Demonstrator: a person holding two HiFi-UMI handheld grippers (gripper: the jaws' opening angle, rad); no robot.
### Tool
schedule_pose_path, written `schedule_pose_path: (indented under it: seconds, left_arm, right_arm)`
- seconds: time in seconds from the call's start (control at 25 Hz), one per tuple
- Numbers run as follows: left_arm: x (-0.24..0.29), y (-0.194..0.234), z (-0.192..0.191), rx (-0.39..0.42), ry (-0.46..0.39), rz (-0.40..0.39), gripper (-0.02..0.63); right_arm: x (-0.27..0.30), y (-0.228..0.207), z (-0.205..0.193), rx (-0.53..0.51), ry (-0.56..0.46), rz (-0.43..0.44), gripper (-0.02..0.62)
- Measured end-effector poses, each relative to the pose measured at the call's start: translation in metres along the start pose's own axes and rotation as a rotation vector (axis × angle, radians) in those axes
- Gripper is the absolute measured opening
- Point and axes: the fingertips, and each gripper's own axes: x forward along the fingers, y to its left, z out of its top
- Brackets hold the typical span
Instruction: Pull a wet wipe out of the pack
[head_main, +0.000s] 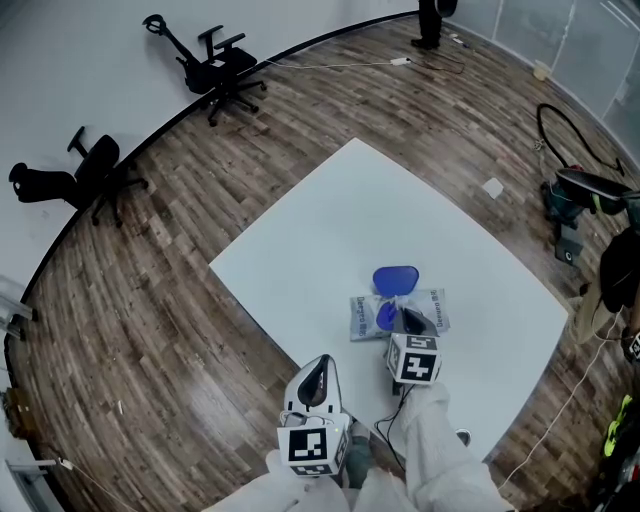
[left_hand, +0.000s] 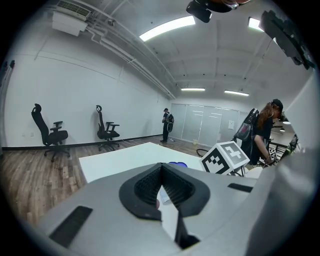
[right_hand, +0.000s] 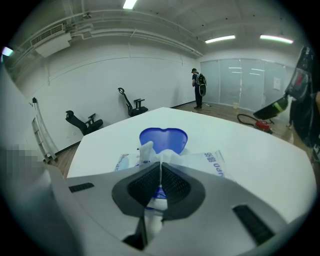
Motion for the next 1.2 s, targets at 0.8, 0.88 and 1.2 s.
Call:
schedule_pose_path:
  seconds: [0.8, 0.88, 1.2]
  left_arm:
    - [-0.021, -0.015, 0.010, 0.006, -0.038, -0.020, 0.000]
    - [-0.024, -0.017, 0.011, 0.006, -0.044, -0.023, 0.000]
    - [-0.035, -0.025, 0.015, 0.004, -0.066, -0.032, 0.000]
  right_arm:
    - [-0.039, 0.000, 0.026, 0.011, -0.105, 0.016, 0.017]
    - [-0.044, 0.000, 0.030, 0.005, -0.117, 0.017, 0.018]
    - [-0.063, 0.000, 0.038, 0.002, -0.153, 0.015, 0.017]
